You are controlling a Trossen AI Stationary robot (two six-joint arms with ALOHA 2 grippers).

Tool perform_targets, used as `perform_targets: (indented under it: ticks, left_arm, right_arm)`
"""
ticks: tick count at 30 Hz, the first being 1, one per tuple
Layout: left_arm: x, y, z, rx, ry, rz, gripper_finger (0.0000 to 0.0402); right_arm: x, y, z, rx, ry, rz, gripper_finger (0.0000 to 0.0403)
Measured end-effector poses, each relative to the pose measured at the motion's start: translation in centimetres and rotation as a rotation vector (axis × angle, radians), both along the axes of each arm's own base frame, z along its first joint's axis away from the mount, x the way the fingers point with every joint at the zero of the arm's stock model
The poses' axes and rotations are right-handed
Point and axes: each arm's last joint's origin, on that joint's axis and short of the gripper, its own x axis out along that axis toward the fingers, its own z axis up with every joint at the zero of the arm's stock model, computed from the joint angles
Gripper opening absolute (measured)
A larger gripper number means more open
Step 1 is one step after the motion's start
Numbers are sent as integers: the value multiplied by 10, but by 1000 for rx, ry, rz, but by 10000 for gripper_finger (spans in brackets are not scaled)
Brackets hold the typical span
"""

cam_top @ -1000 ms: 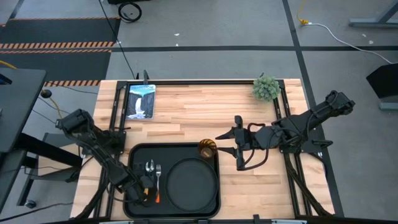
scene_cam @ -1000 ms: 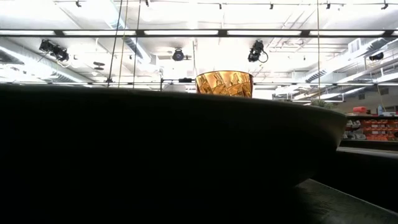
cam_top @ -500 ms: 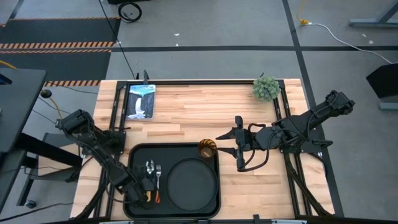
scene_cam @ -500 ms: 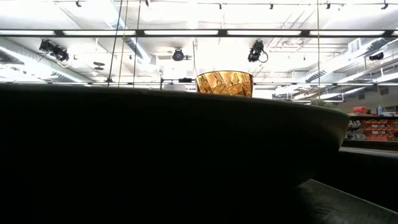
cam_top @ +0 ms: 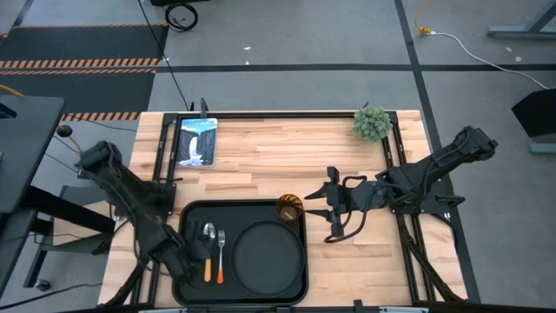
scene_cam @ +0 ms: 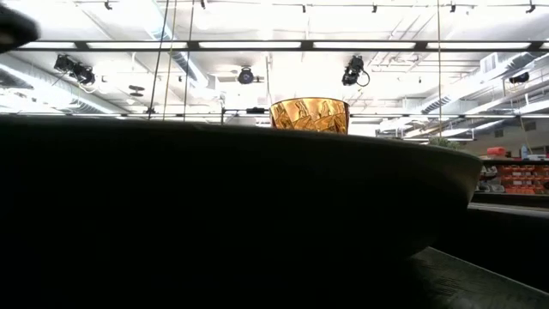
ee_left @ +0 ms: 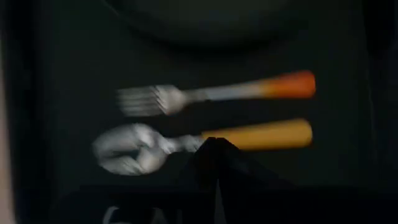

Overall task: Pick and place plate/cup/fork/spoon on tray
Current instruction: Return to Home Position

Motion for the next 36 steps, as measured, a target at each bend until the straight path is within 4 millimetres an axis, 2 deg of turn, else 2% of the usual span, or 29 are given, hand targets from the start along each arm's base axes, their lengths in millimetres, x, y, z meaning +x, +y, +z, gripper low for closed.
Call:
perform_targets:
  ticks: [5, 14, 18, 26, 30, 36]
  left_arm:
    - [-4, 26, 18, -19, -213, 23, 7]
    - [3, 70, 26, -141, -561, 36, 7]
    - [1, 89, 28, -157, -658, 41, 7]
    - [-12, 127, 32, -139, -815, 127, 7]
    - [-20, 139, 24, -152, -968, 173, 7]
    - [-35, 152, -5, -178, -1088, 258, 7]
  right_arm:
    - [-11, -8, -28, 57, -26, -7, 171]
    - [-50, -33, -66, 160, -182, -30, 171]
    - [-71, -43, -79, 212, -216, -50, 171]
    - [-107, -65, -90, 229, -318, -87, 171]
    - [-121, -76, -103, 229, -367, -127, 171]
    - [-133, -91, -123, 293, -419, -159, 168]
